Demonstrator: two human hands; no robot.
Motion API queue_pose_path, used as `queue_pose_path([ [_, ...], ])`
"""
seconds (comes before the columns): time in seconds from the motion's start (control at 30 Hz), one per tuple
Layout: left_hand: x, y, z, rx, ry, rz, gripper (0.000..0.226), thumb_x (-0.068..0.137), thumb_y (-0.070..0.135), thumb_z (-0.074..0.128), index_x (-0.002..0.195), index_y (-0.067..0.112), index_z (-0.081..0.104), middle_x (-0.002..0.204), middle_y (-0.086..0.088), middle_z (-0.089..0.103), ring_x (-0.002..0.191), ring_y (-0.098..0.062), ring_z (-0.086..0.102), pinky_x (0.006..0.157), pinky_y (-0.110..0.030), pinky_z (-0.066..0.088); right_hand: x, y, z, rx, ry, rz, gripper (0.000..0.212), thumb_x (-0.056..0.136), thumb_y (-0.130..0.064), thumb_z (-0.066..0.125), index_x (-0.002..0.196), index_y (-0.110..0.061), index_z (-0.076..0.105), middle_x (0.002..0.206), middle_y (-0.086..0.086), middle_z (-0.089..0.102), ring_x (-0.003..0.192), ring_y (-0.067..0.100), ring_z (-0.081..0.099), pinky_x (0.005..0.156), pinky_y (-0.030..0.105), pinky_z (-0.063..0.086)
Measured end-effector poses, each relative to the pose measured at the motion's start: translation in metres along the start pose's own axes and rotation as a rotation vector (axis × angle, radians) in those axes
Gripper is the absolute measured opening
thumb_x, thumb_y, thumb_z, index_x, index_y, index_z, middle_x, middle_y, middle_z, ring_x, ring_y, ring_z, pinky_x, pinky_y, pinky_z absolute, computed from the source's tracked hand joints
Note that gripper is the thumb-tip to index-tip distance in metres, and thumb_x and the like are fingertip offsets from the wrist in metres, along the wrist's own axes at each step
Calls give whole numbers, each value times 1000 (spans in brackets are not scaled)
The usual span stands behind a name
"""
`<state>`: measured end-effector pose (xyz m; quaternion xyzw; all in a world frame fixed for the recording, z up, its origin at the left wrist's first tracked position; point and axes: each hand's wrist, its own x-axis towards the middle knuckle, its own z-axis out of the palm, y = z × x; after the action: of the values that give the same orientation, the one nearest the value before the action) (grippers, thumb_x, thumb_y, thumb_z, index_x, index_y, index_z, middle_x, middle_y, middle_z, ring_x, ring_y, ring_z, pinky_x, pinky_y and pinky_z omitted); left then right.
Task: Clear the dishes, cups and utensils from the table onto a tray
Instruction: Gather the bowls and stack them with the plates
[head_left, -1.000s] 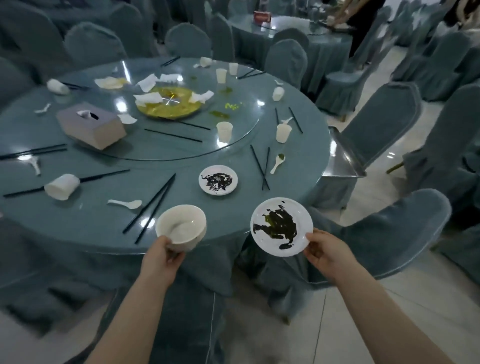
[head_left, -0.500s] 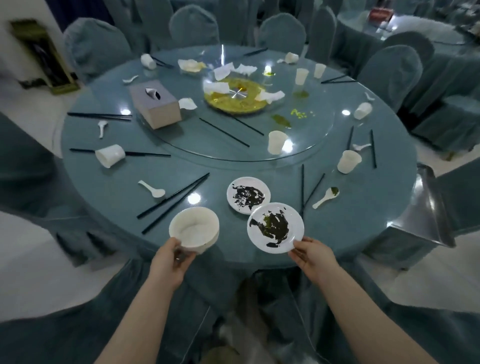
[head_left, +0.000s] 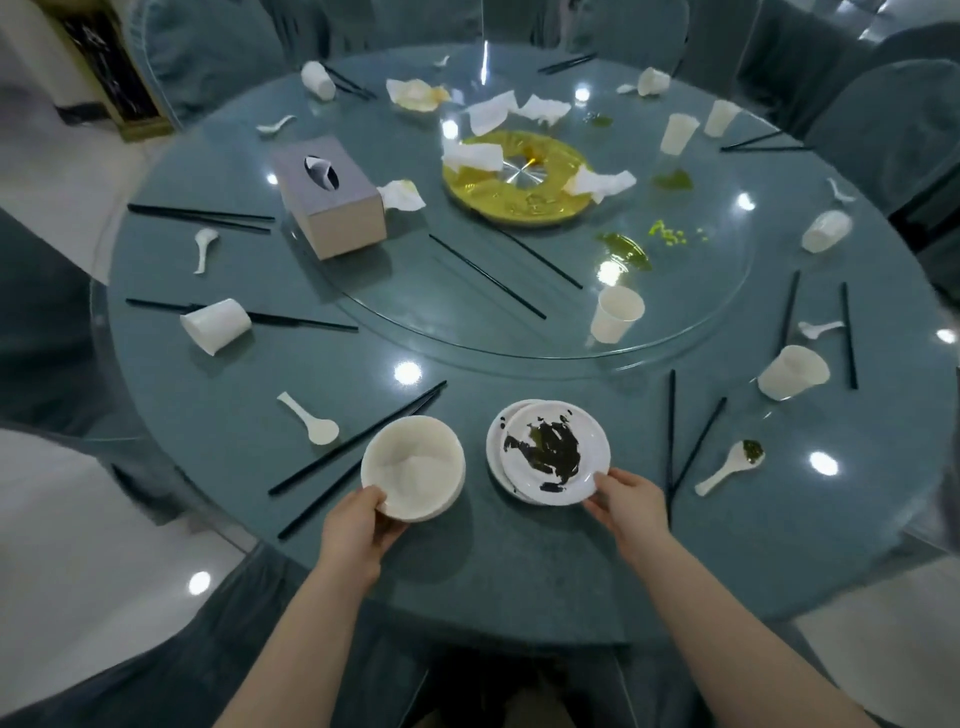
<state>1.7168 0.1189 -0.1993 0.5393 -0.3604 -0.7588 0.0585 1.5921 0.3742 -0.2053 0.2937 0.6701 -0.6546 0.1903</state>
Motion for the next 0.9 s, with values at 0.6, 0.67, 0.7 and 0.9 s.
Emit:
queue_pose_path([
  [0.6, 13, 41, 6, 200, -34, 285, 38, 79, 13, 56, 116, 8, 58, 100, -8, 65, 89, -22, 60, 85, -35, 47, 33, -50, 1, -933, -217, -429, 17, 88, -18, 60, 104, -18, 65, 93, 0, 65, 84, 18, 57, 76, 28, 41],
  [0.67, 12, 47, 7, 257, 125, 367, 33, 82, 15, 56, 114, 20, 64, 114, 1, 63, 101, -15, 58, 98, -33, 43, 41, -65, 1, -847, -163, -454, 37, 89, -18, 62, 125, -15, 58, 102, 0, 63, 86, 13, 57, 82, 24, 40],
  [0.7, 11, 50, 9, 226, 162, 388, 32, 87, 12, 52, 116, 21, 63, 120, 3, 62, 106, -13, 56, 100, -30, 41, 43, -73, 1, -808, -146, -487, 41, 88, -17, 63, 128, -16, 55, 105, -1, 62, 87, 12, 57, 82, 24, 40],
  [0.9, -3, 70, 34, 62, 47, 434, 26, 98, 4, 43, 118, 13, 57, 122, -9, 63, 116, -19, 58, 96, -32, 43, 69, -134, 9, -723, -10, -735, 48, 84, -22, 68, 129, -24, 52, 113, 3, 49, 92, 15, 53, 87, 34, 45],
])
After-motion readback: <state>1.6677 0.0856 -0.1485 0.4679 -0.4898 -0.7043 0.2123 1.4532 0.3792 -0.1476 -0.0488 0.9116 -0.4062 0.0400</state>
